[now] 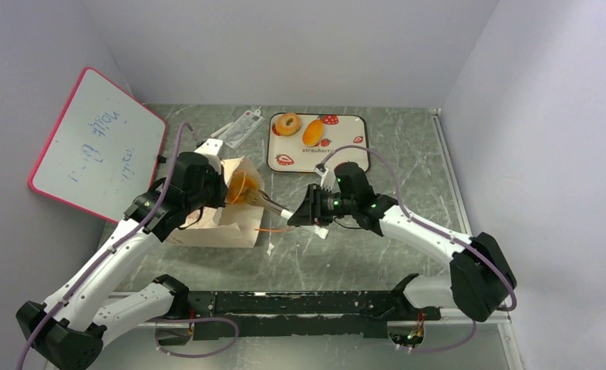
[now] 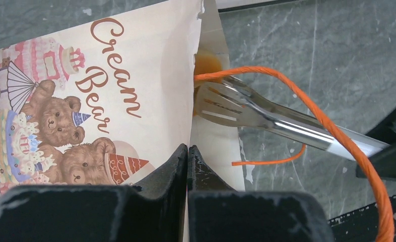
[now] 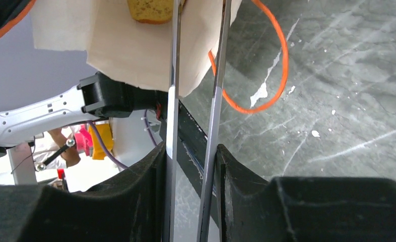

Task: Take the fake bread out of the paper bag
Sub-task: Take out the fake bread from the paper bag, then place the fake bread in the container.

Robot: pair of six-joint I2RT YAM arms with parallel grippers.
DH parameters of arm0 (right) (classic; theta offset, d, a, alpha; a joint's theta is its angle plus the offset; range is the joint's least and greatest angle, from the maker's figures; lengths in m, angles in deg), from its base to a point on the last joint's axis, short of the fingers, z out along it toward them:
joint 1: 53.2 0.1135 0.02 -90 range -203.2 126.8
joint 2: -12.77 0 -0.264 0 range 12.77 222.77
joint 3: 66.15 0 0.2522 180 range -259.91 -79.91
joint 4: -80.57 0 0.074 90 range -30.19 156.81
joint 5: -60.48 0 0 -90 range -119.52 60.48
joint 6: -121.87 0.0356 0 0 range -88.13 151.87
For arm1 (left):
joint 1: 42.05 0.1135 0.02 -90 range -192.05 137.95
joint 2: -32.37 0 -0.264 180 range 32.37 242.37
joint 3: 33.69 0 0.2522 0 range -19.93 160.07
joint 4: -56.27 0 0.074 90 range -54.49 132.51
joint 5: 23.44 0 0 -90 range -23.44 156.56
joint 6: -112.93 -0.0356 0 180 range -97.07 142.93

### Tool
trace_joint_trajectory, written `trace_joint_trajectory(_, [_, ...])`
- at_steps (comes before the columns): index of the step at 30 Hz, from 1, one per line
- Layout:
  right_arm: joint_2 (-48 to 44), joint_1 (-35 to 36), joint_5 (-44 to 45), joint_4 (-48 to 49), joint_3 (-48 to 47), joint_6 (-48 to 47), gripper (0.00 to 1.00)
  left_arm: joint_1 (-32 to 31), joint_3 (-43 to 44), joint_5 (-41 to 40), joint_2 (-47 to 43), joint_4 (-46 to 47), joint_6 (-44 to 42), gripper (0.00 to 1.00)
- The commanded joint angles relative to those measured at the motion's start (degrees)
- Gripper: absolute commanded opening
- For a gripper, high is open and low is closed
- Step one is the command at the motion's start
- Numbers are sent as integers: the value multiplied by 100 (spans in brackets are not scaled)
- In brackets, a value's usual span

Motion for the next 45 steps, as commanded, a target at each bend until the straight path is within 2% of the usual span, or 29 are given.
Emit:
trace_joint_trajectory(1, [-464, -141, 100, -476, -136, -218, 0, 73, -137, -420, 16, 352, 143, 7])
trace_joint_trajectory(16, [-1444, -851, 823, -2057, -863, -297, 0, 125, -341, -1097, 15, 441, 341, 7])
trace_joint_trajectory(22, [-1565, -1141, 1765, -2414, -1334, -191, 0, 146, -430, -996, -81, 559, 341, 7])
trace_joint_trajectory(30, [-1155, -1707, 2634, -1876, -1461, 134, 0, 145, -409, -741, -268, 517, 241, 7])
trace_joint_trajectory(45, [533, -2532, 2899, -136, -1307, 837, 0, 149, -243, -443, -433, 342, 88, 7])
